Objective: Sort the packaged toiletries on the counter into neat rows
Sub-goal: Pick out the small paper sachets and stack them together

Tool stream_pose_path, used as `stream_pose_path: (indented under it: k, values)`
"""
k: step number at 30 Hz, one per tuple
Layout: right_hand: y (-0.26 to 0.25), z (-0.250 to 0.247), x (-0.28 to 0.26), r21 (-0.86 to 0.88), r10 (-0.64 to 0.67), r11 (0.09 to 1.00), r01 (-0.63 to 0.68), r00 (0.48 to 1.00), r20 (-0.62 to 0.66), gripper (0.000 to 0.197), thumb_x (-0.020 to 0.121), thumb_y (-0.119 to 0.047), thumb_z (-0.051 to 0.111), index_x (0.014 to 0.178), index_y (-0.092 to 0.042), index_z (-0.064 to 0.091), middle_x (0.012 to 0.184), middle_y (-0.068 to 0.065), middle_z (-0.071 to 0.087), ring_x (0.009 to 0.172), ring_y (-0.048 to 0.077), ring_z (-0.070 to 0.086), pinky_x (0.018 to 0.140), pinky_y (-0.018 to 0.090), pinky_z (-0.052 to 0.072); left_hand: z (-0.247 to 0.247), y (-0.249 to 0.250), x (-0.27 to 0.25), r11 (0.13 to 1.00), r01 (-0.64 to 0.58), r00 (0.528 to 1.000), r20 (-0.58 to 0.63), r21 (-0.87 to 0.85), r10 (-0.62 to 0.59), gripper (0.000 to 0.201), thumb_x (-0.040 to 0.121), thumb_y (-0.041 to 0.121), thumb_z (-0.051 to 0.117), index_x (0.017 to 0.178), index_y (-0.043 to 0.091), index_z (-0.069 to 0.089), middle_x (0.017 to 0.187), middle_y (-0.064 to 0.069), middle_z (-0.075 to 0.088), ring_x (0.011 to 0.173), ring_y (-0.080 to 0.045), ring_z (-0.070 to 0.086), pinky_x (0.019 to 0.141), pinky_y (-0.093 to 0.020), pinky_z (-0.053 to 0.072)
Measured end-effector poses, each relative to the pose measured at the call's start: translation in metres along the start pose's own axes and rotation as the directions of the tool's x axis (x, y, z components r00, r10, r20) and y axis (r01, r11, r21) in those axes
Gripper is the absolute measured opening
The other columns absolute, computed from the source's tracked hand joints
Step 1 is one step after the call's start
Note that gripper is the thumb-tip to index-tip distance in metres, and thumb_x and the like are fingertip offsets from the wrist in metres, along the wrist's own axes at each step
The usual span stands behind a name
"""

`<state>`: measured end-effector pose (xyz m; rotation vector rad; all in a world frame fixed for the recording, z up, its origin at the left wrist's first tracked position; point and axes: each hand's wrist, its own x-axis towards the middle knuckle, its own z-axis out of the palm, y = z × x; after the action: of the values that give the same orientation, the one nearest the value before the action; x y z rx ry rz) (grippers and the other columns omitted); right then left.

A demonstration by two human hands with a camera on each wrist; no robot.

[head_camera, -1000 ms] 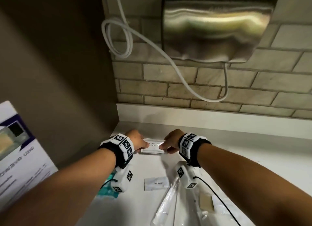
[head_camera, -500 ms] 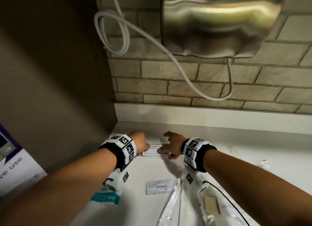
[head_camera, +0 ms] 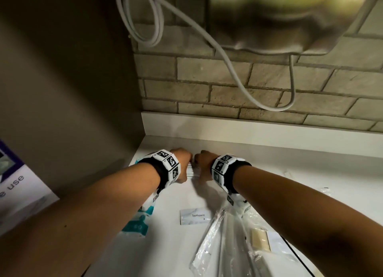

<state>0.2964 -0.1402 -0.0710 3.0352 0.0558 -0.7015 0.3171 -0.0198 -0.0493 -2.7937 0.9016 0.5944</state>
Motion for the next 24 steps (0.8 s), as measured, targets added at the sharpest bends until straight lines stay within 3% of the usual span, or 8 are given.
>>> stream_pose_path:
  k: [3, 5, 10, 14, 19, 24]
  values:
    - [-0.006, -0.009, -0.014, 0.022, -0.015, 1.0, 0.015, 1.0, -0.005, 0.054, 0.068, -0.034, 0.078, 0.115, -0.015, 0.06, 0.113, 0.009, 0.06, 0.105, 0.03, 0.059, 0.086, 0.034, 0.048, 0.0, -0.002, 0.001, 1.0, -0.021, 0.999, -0.028, 0.007, 0.021, 0.031, 0.054, 0.019, 0.063, 0.085, 0.019, 0.067, 0.074, -0.002, 0.067, 0.066, -0.025, 0.067, 0.062, -0.033, 0.06]
    - [-0.003, -0.008, -0.015, 0.044, -0.008, 0.999, 0.008, 1.0, -0.003, 0.053, 0.07, -0.027, 0.08, 0.117, -0.01, 0.061, 0.116, 0.012, 0.06, 0.108, 0.031, 0.059, 0.082, 0.031, 0.046, 0.001, -0.002, 0.0, 1.0, -0.031, 0.999, -0.035, 0.001, 0.031, 0.028, 0.058, 0.016, 0.065, 0.086, 0.017, 0.068, 0.076, -0.003, 0.068, 0.068, -0.026, 0.067, 0.061, -0.032, 0.058]
    - [-0.003, -0.005, -0.014, 0.058, -0.033, 0.998, 0.034, 0.999, -0.02, 0.049, 0.069, -0.034, 0.08, 0.11, -0.012, 0.064, 0.11, 0.009, 0.063, 0.1, 0.029, 0.06, 0.079, 0.031, 0.046, 0.001, -0.002, 0.001, 0.998, -0.045, 0.998, -0.034, -0.048, 0.043, 0.035, 0.055, 0.015, 0.074, 0.09, 0.014, 0.07, 0.082, -0.006, 0.071, 0.073, -0.027, 0.068, 0.062, -0.032, 0.058]
    - [0.002, -0.003, -0.014, 0.075, -0.039, 0.996, 0.041, 0.999, -0.03, 0.047, 0.071, -0.034, 0.078, 0.111, -0.013, 0.064, 0.109, 0.01, 0.061, 0.101, 0.028, 0.058, 0.075, 0.028, 0.039, 0.003, -0.003, 0.002, 0.997, -0.056, 0.997, -0.056, -0.056, 0.053, 0.035, 0.061, 0.012, 0.074, 0.096, 0.013, 0.069, 0.089, -0.007, 0.072, 0.08, -0.028, 0.068, 0.065, -0.029, 0.055]
    - [0.002, 0.0, -0.015, 0.138, -0.034, 0.99, 0.042, 0.998, -0.06, 0.046, 0.069, -0.03, 0.08, 0.108, -0.012, 0.063, 0.106, 0.008, 0.066, 0.098, 0.031, 0.065, 0.074, 0.03, 0.048, 0.009, 0.001, 0.003, 0.998, -0.046, 0.997, -0.069, -0.031, 0.044, 0.03, 0.066, 0.014, 0.069, 0.096, 0.013, 0.07, 0.083, -0.006, 0.07, 0.074, -0.027, 0.067, 0.061, -0.029, 0.054]
    - [0.0, -0.001, -0.018, 0.132, -0.048, 0.99, 0.058, 0.996, -0.074, 0.056, 0.069, -0.029, 0.081, 0.118, -0.013, 0.057, 0.115, 0.008, 0.062, 0.103, 0.032, 0.062, 0.081, 0.035, 0.05, 0.015, -0.001, 0.003, 0.997, -0.045, 0.995, -0.093, -0.056, 0.04, 0.032, 0.068, 0.015, 0.068, 0.1, 0.014, 0.068, 0.087, -0.006, 0.067, 0.075, -0.027, 0.066, 0.062, -0.03, 0.053]
